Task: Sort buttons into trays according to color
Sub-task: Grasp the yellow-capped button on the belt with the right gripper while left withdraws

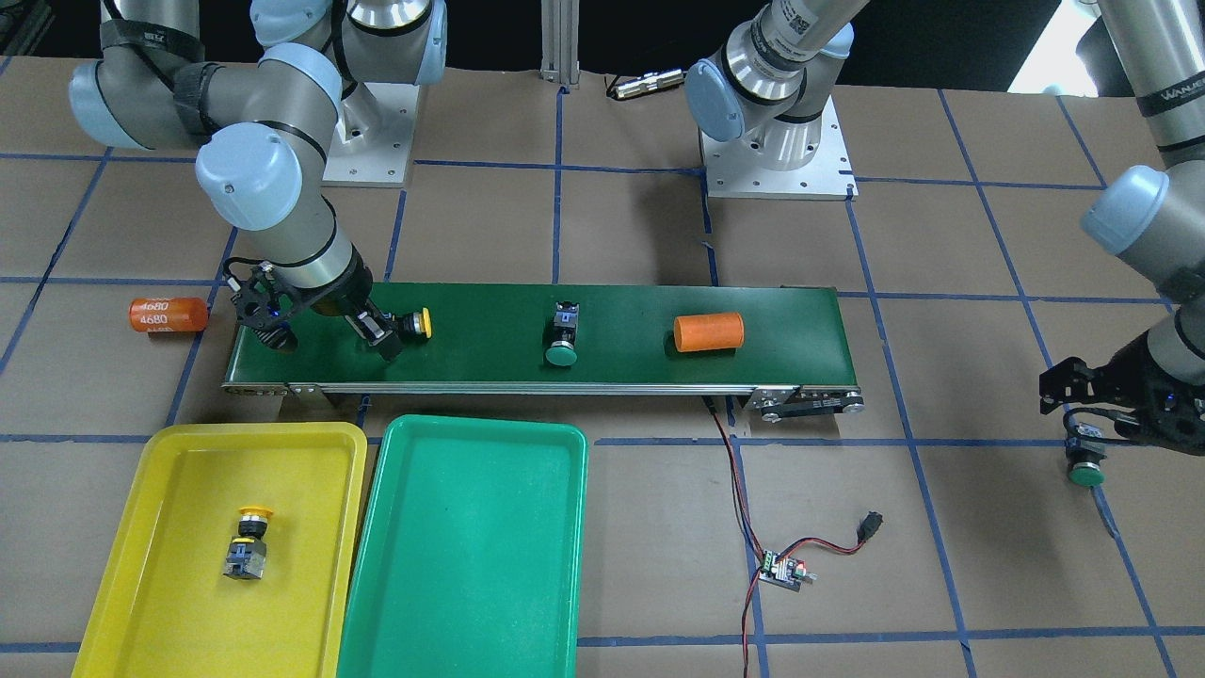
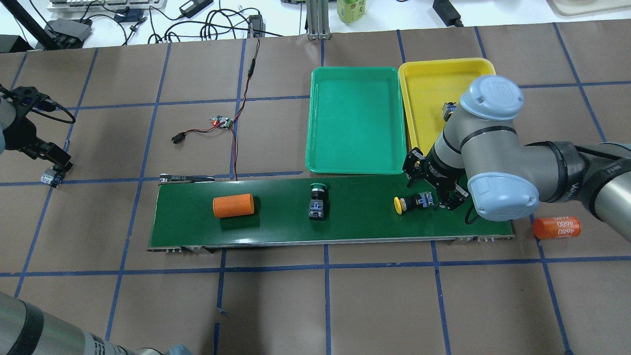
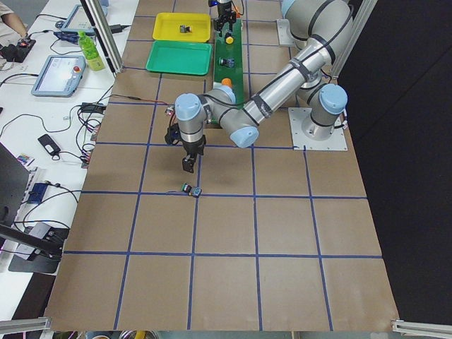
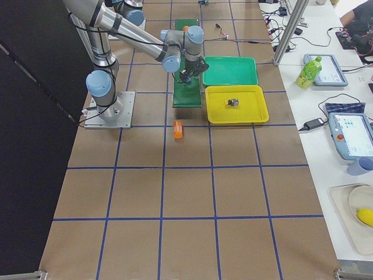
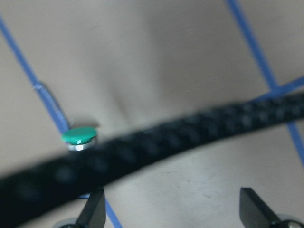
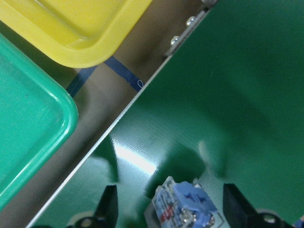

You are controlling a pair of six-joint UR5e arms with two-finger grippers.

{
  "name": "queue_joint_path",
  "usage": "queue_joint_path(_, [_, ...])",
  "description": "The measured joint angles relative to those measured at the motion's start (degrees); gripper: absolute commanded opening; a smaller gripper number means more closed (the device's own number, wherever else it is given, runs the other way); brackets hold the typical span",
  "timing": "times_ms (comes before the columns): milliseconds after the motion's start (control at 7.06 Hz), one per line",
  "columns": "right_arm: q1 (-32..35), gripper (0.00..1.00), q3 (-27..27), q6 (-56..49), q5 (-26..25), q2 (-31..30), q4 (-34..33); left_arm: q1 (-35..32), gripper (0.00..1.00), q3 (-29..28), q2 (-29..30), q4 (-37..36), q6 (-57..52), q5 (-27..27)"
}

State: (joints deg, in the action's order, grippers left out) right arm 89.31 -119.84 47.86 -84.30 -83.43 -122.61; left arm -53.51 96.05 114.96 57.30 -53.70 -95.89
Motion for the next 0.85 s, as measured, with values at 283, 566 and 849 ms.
queue_joint_path(283, [0.0,0.0,0.1,-0.5,-0.2,0.0,0.1,2.1,1.0,-4.0,6.2,-0.8,1.9,-0.3])
queue_joint_path(566, [-0.3,0.0,0.7,-1.4,-0.1,-0.2,0.2,2.8,0.43,-5.2,9.8,-3.1,2.2,-0.3])
queue_joint_path(849, [-0.7,0.0,4.7,-4.1,-0.1,-0.3,1.4,3.5,0.0,-4.8,10.8,-3.3,2.2,-0.1])
